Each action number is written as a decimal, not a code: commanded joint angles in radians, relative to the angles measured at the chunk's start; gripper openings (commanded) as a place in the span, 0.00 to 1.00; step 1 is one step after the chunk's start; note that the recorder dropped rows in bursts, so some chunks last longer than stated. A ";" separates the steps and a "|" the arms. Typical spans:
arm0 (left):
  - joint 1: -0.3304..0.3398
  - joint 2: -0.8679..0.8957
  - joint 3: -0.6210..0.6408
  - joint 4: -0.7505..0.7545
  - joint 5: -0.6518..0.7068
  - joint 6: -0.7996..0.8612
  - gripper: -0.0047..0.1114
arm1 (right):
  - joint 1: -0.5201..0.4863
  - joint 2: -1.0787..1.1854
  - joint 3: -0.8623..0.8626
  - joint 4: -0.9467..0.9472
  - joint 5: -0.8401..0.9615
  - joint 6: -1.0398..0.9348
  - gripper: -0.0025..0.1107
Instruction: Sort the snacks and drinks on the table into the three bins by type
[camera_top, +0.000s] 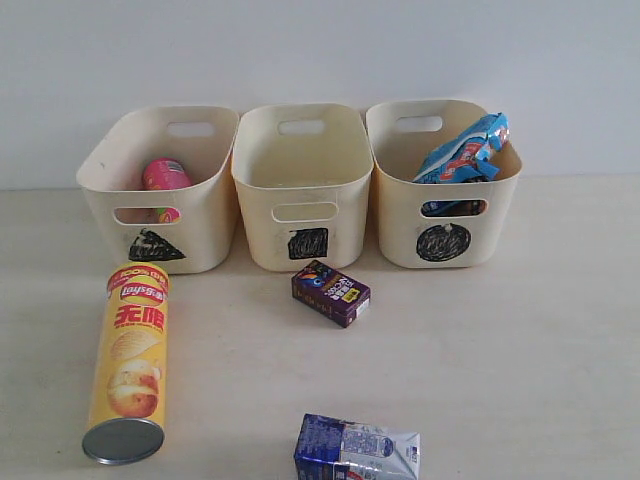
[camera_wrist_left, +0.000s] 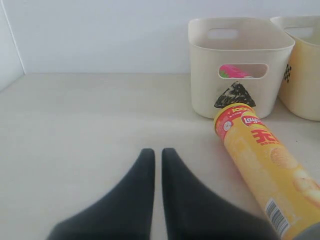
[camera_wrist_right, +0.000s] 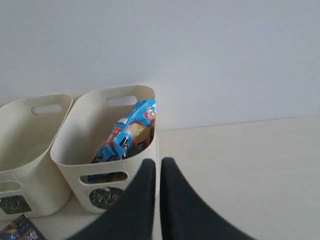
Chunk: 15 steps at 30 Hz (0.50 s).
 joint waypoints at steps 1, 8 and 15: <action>0.001 -0.003 0.004 0.004 -0.008 0.009 0.08 | 0.037 -0.085 0.107 -0.002 -0.034 -0.002 0.02; 0.001 -0.003 0.004 0.018 -0.147 0.009 0.08 | 0.063 -0.209 0.214 -0.002 -0.030 0.005 0.02; 0.001 -0.003 0.004 0.018 -0.405 0.009 0.08 | 0.063 -0.315 0.237 -0.004 0.018 -0.009 0.02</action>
